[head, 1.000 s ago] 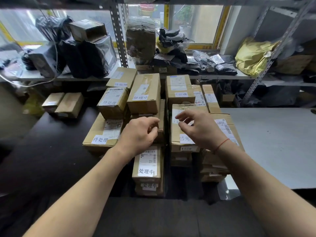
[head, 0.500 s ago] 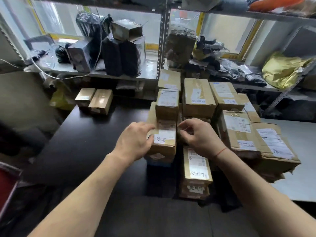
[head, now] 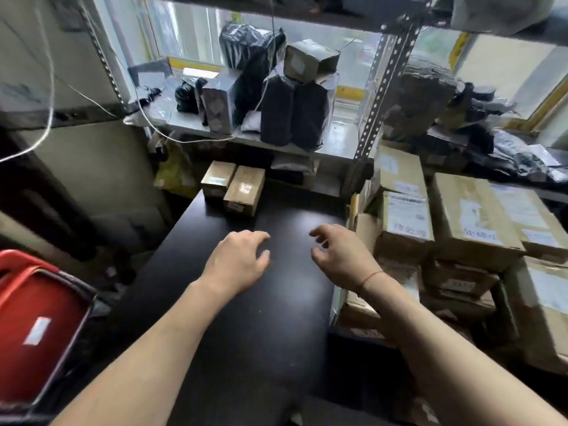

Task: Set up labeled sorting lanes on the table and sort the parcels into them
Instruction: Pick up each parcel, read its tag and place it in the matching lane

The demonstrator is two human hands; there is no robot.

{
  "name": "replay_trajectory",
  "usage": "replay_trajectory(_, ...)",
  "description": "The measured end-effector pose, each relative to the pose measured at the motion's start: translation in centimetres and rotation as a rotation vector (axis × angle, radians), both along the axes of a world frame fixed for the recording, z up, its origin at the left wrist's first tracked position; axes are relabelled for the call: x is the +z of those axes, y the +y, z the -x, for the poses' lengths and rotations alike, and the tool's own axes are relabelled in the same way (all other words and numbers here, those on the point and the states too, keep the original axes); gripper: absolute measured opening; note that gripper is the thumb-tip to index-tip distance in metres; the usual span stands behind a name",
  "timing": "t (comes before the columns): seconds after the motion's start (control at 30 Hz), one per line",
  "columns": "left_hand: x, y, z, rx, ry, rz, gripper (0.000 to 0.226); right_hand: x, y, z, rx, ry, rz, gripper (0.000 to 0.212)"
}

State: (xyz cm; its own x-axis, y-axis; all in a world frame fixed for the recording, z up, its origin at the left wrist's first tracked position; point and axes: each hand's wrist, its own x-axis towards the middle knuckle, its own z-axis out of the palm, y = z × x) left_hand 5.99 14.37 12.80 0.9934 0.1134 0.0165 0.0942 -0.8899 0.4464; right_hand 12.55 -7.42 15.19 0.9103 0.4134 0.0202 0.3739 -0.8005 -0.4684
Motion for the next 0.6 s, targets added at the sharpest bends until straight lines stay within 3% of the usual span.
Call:
replay_trajectory(0.4, -4.5, 12.2, -9.3, 0.136, 0.156, 0.022, 0.051, -4.1, 12.1, -10.8, 0.029, 0.167, 0.124, 0.041)
replay_trajectory(0.6, -8.3, 18.0, -15.7, 0.172, 0.241, 0.129, 0.056, -7.5, 18.6, -16.6, -0.012, 0.308, 0.231, 0.045)
